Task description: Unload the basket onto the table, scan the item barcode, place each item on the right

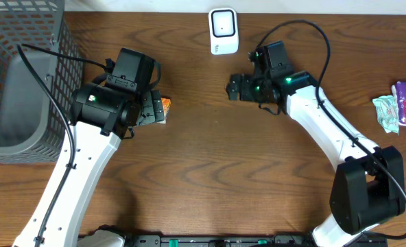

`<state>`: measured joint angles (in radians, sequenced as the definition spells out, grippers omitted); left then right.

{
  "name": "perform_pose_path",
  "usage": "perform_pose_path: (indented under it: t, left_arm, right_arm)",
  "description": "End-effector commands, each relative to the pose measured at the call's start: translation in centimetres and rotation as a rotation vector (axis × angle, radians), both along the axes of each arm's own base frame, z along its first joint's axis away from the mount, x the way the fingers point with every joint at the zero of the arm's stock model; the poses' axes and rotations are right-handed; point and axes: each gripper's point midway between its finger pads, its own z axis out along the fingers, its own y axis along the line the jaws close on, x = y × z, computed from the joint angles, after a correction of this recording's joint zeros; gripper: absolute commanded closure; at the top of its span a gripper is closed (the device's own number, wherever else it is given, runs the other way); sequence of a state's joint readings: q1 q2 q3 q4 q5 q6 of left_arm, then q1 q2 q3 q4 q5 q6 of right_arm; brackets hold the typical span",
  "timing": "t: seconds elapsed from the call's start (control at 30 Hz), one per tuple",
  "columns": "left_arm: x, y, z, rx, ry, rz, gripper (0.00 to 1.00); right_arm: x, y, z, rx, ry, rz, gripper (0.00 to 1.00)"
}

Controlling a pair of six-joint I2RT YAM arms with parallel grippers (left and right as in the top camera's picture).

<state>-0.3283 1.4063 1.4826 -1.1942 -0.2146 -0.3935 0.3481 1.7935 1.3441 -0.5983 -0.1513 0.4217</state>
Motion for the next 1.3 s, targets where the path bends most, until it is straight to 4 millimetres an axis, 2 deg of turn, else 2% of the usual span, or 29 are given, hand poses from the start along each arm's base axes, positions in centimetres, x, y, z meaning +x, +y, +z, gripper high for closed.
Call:
perform_pose_path:
  t: [0.0,0.3,0.4,0.5,0.6,0.7,0.87,1.03,1.27]
  left_arm:
    - [0.0,0.2,0.4,-0.005,-0.012,0.014,0.02]
    - [0.0,0.2,0.4,-0.005,-0.012,0.014,0.02]
    - [0.0,0.2,0.4,-0.005,-0.012,0.014,0.02]
    - [0.0,0.2,0.4,-0.005,-0.012,0.014,0.02]
    - [0.0,0.2,0.4,-0.005,-0.012,0.014,0.02]
    - [0.0,0.2,0.4,-0.005,-0.012,0.014,0.02]
    - [0.0,0.2,0.4,-0.005,-0.012,0.014,0.02]
    - [0.0,0.2,0.4,-0.005,-0.012,0.014,0.02]
    - [0.0,0.2,0.4,-0.005,-0.013,0.014,0.02]
  right_arm:
    - [0.2,-1.8,-0.5,-0.085,0.01,-0.059,0.01]
    - [0.3,-2.5,-0.6,-0.119,0.004,-0.07,0.01]
    - [0.3,-4.5,-0.9,-0.208,0.003,-0.08,0.01]
    - [0.1,-6.9,-1.3,-0.223,0.042,-0.157,0.01]
    - [-0.5,-11.2,-1.9,-0.211,0.127,-0.31,0.01]
    - [-1.2,-14.4,-2.3,-0.205,0.188,-0.414,0.01]
    - [-1.2,-17.6,-2.3,-0.199,0.198,-0.491,0.01]
    - [-1.2,-19.1,-2.3,-0.195,0.202,-0.528,0.01]
    - [-1.2,-19.2,-2.3,-0.195,0.203,-0.532,0.01]
